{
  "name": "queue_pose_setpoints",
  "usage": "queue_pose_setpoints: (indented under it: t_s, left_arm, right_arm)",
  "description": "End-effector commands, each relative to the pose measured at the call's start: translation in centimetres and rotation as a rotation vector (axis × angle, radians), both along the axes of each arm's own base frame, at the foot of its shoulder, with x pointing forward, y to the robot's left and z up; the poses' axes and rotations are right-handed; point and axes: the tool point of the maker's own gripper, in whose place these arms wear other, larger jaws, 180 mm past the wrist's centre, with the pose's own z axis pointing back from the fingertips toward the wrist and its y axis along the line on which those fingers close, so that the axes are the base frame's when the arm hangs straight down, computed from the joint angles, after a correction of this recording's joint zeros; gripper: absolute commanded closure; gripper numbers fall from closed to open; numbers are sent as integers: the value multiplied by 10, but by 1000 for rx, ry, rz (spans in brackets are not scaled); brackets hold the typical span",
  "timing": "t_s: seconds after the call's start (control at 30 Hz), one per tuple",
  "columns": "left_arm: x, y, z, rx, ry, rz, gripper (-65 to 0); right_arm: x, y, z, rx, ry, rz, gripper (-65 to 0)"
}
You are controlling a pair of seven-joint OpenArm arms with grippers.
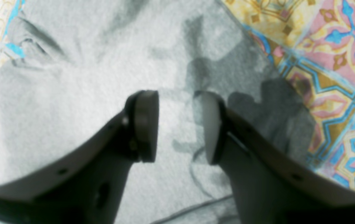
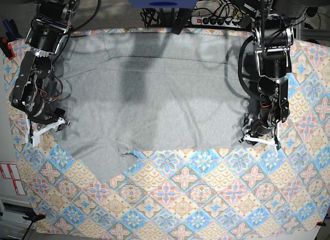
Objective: Fold the T-shirt properly
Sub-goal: 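Reach both grippers down to the shirt's side edges near the hem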
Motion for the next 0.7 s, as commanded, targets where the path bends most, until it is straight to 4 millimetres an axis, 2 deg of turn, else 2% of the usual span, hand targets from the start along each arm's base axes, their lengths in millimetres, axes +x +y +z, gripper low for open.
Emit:
queue_pose_setpoints:
  t_s: [0.0, 0.17, 0.2, 0.27, 0.37, 0.4, 0.53, 0.67]
  left_arm:
    - [8, 14, 13, 25, -25, 8, -268]
    - [8, 16, 13, 39, -29, 9, -262]
    - [7, 16, 12, 41, -23, 5, -244]
    - [-1, 12, 4, 35, -4, 1, -171]
    - [-5, 6, -1, 23, 3, -2, -22]
    - [-5, 1, -3, 16, 5, -6, 0]
    - [-11, -4, -8, 5, 16, -9, 0]
    - [-7, -3, -1, 11, -8, -14, 0]
  right_arm:
    - [13, -6, 19, -19, -60, 0, -237]
    - [13, -6, 19, -19, -60, 0, -237]
    - [13, -6, 19, -19, -60, 0, -237]
    - [13, -6, 18, -18, -60, 1, -237]
    - [12, -6, 18, -20, -59, 0, -237]
    - [12, -6, 18, -20, -59, 0, -237]
    - [12, -6, 18, -20, -59, 1, -237]
    - [11, -7, 16, -20, -52, -2, -237]
